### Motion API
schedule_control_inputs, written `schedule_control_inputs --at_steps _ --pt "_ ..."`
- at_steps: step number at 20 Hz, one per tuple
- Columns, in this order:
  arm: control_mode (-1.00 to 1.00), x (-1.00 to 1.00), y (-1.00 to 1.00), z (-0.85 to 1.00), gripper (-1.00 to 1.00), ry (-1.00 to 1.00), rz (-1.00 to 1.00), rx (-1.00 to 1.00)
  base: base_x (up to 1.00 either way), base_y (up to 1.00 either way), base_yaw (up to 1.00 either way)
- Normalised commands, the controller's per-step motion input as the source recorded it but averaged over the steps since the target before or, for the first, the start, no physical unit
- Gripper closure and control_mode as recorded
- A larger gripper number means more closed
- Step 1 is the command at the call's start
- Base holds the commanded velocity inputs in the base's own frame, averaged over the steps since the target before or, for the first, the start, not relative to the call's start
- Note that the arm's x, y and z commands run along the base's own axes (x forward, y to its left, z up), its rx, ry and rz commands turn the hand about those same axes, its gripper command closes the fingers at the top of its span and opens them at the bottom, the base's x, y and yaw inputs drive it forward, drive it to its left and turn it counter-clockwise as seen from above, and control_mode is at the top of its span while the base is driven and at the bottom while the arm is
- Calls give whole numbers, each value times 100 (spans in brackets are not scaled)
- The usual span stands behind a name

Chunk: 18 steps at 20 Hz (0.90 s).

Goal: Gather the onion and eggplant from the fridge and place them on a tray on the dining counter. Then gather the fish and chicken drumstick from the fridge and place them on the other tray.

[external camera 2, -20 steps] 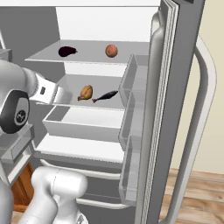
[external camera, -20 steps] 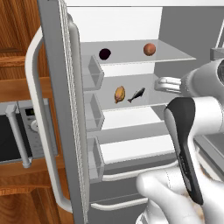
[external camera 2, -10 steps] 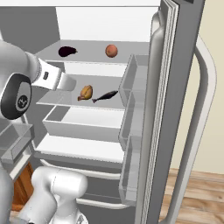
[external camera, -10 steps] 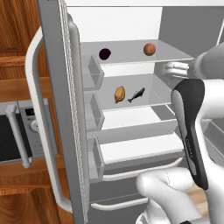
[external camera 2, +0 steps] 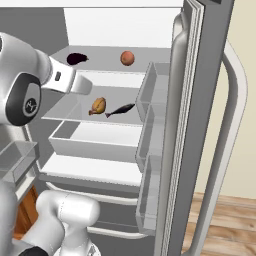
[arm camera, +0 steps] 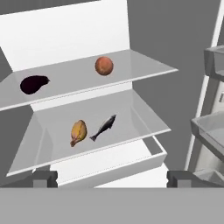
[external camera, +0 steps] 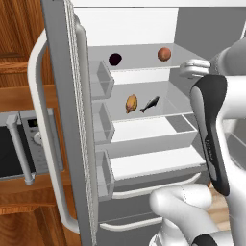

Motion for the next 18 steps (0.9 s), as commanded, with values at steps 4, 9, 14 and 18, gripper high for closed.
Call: schedule_control_inputs --at_steps 4,9,14,18 --pt "-100 23 -20 -1 -100 -8 0 -7 0 0 0" --pt "-100 23 -15 0 -100 -4 0 -4 0 0 0" --pt "-100 28 -10 7 -100 3 1 0 0 0 0" --pt "-100 42 -6 0 -100 0 4 0 0 0 0"
